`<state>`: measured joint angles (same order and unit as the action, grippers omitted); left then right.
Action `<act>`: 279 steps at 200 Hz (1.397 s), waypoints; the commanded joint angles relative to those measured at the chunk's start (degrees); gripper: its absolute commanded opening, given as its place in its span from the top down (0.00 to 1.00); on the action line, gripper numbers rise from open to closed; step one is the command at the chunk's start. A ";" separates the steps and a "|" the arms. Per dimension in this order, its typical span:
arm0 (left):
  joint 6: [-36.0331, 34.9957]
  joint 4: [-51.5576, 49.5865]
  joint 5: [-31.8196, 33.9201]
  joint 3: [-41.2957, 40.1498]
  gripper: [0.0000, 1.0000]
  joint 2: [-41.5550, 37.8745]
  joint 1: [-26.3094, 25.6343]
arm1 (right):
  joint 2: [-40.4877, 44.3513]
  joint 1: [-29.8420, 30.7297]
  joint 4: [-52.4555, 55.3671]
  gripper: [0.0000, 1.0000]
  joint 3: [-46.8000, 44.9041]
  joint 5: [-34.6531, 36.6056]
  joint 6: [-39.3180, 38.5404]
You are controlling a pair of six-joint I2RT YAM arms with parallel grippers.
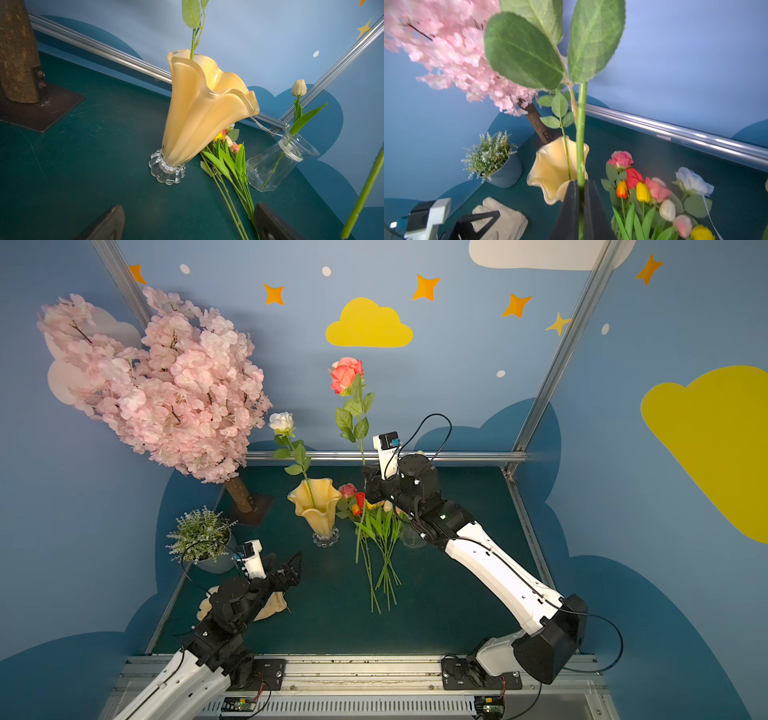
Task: Arrange the flowers in different vases according to their variety
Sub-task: Pick up the flower at the center of the board, then insert the flower into the vase.
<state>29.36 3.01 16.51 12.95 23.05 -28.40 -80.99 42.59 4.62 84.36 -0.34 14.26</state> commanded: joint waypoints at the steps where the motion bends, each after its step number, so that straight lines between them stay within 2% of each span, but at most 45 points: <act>1: -0.29 0.03 1.56 -0.48 0.00 0.29 0.19 | -0.18 0.40 -9.32 1.00 3.29 -1.95 1.03; 51: -0.35 -0.28 1.81 -0.56 0.00 -0.81 0.19 | -10.07 2.80 -16.90 1.00 13.20 -3.61 0.06; 109: -0.44 0.43 1.22 -0.45 0.00 -0.45 0.23 | -26.86 4.12 -13.86 1.00 34.45 -0.04 -7.86; 182: -0.62 0.55 1.38 -0.83 0.00 -1.91 0.24 | -41.15 5.48 -12.25 1.00 46.32 0.19 -14.19; 213: -0.62 1.63 1.06 -0.69 0.00 -0.44 0.24 | -42.56 6.84 -11.19 1.00 44.02 -0.69 -14.27; 279: -0.68 2.00 0.33 -0.53 0.00 0.04 0.37 | -36.81 10.37 -19.63 1.00 23.49 1.94 -13.07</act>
<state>29.34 3.49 17.56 12.91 23.20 -28.25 -122.21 52.10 -10.50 111.87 0.38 0.10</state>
